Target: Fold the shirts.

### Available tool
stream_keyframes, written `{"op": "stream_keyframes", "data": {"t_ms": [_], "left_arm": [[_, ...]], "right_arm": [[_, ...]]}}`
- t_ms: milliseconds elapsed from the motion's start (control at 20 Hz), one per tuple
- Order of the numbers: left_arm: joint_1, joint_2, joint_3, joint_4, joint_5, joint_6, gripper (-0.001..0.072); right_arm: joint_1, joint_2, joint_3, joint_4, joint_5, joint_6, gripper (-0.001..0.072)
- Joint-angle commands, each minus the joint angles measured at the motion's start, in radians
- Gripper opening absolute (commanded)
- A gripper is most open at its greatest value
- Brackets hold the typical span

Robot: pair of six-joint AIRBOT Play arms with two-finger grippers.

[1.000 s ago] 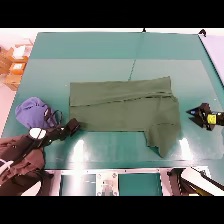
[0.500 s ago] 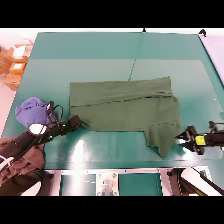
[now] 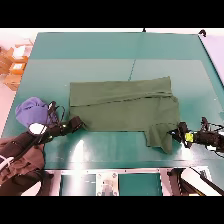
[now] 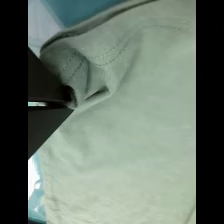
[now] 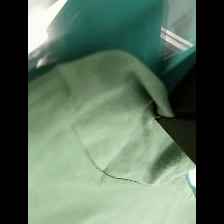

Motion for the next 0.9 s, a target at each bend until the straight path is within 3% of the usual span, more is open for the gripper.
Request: {"op": "stream_keyframes", "data": {"t_ms": [0, 100, 200, 300, 350, 600, 850], "left_arm": [[0.001, 0.020, 0.000, 0.026, -0.052, -0.017, 0.0022], [0.002, 0.066, 0.000, 0.172, -0.087, -0.149, 0.0021], [0.002, 0.134, 0.001, 0.466, -0.170, -0.418, 0.0021], [0.002, 0.214, 0.001, 0.710, -0.288, -0.623, 0.0021], [0.002, 0.249, 0.001, 0.771, -0.328, -0.669, 0.0021], [0.002, 0.266, 0.101, 0.800, -0.360, -0.634, 0.0021], [0.002, 0.173, 0.338, 0.826, -0.348, -0.552, 0.0021]], "right_arm": [[0.002, 0.031, 0.039, -0.042, 0.060, 0.002, 0.0019], [0.002, 0.086, 0.058, -0.188, 0.085, 0.106, 0.0019], [0.004, 0.142, 0.056, -0.296, 0.107, 0.187, 0.0018], [0.004, 0.177, 0.058, -0.300, 0.115, 0.190, 0.0018], [0.008, 0.189, 0.058, -0.291, 0.126, 0.190, 0.0018], [0.151, 0.201, 0.130, -0.222, 0.147, 0.189, 0.0018], [0.238, 0.149, 0.381, -0.098, 0.087, 0.208, 0.0018]]}}
